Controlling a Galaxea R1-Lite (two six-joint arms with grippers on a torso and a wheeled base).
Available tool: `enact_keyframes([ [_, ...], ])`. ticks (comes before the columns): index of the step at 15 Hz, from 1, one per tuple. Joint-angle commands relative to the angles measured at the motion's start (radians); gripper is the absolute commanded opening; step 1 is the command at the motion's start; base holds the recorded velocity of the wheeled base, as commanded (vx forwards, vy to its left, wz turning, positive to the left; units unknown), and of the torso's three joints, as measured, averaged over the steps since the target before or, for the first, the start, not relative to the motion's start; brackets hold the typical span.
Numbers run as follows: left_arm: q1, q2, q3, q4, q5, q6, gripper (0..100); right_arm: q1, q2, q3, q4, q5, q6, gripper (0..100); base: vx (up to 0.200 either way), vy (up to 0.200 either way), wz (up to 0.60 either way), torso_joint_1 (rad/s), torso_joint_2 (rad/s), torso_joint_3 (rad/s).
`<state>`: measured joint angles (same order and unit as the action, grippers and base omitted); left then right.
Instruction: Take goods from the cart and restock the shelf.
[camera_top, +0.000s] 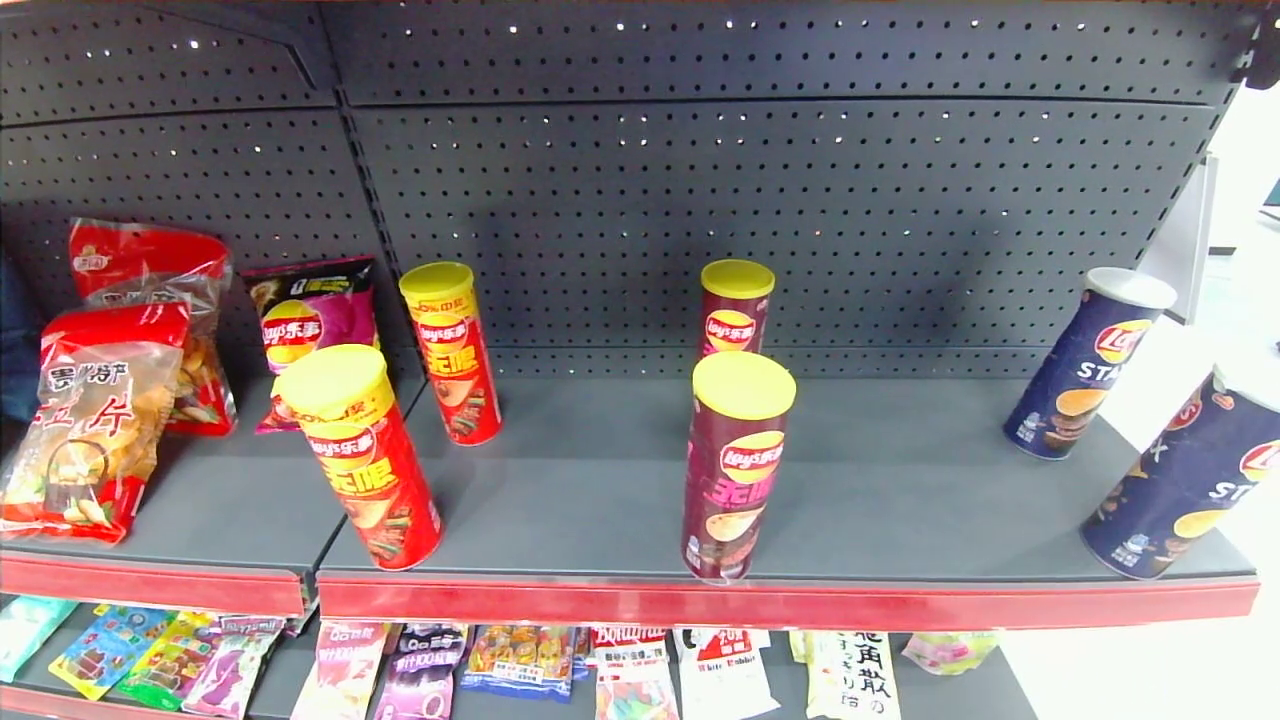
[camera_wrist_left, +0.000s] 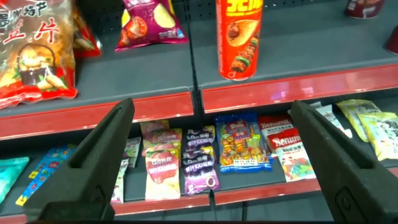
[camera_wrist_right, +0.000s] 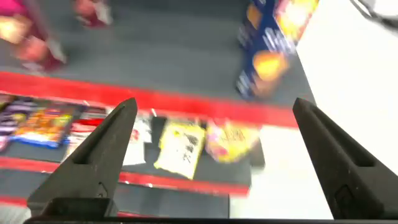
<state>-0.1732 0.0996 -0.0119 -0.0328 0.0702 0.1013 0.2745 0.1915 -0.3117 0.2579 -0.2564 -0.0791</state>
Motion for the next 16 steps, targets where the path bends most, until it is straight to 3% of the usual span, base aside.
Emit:
enact_keyframes([
  [1,0.0,0.0,0.001,-0.001,-0.003,-0.006,100,-0.017,-0.101,0.189,-0.06,-0.043,0.065,100,0.0,0.0,0.0,0.0,0.0,0.0],
  [2,0.0,0.0,0.003,-0.004,-0.003,-0.011,100,-0.015,-0.099,0.26,-0.193,-0.043,0.087,100,0.0,0.0,0.0,0.0,0.0,0.0],
  [3,0.0,0.0,0.003,-0.009,-0.003,-0.009,100,0.008,-0.107,0.269,-0.221,0.0,0.082,100,0.0,0.0,0.0,0.0,0.0,0.0],
  [5,0.0,0.0,0.003,-0.01,0.011,-0.009,100,0.04,-0.139,0.264,-0.206,0.043,0.084,100,0.0,0.0,0.0,0.0,0.0,0.0],
  [7,0.003,0.012,0.0,-0.001,0.062,-0.005,100,0.031,-0.066,0.263,-0.206,-0.004,0.076,100,0.0,0.0,0.0,0.0,0.0,0.0],
  [8,0.02,0.019,-0.002,0.005,0.071,-0.008,100,-0.006,-0.029,0.264,-0.206,-0.058,0.061,100,0.0,0.0,0.0,0.0,0.0,0.0],
  [10,0.153,0.038,-0.003,0.008,0.072,-0.017,100,-0.121,-0.03,0.264,-0.209,-0.116,0.053,100,0.0,0.0,0.0,0.0,0.0,0.0],
  [11,0.199,0.051,-0.002,0.008,0.074,-0.046,100,-0.192,-0.049,0.264,-0.207,-0.116,0.05,100,0.0,0.0,0.0,0.0,0.0,0.0],
  [12,0.208,0.051,-0.002,0.013,0.063,-0.071,100,-0.259,-0.056,0.263,-0.207,-0.116,0.048,100,0.0,0.0,0.0,0.0,0.0,0.0],
  [13,0.196,0.038,-0.002,0.011,0.046,-0.074,100,-0.297,-0.095,0.263,-0.207,-0.107,0.042,100,0.0,0.0,0.0,0.0,0.0,0.0],
  [16,0.159,-0.055,0.001,0.007,-0.044,-0.081,100,-0.27,-0.191,0.273,-0.224,0.114,0.036,100,0.0,0.0,0.0,0.0,0.0,0.0],
])
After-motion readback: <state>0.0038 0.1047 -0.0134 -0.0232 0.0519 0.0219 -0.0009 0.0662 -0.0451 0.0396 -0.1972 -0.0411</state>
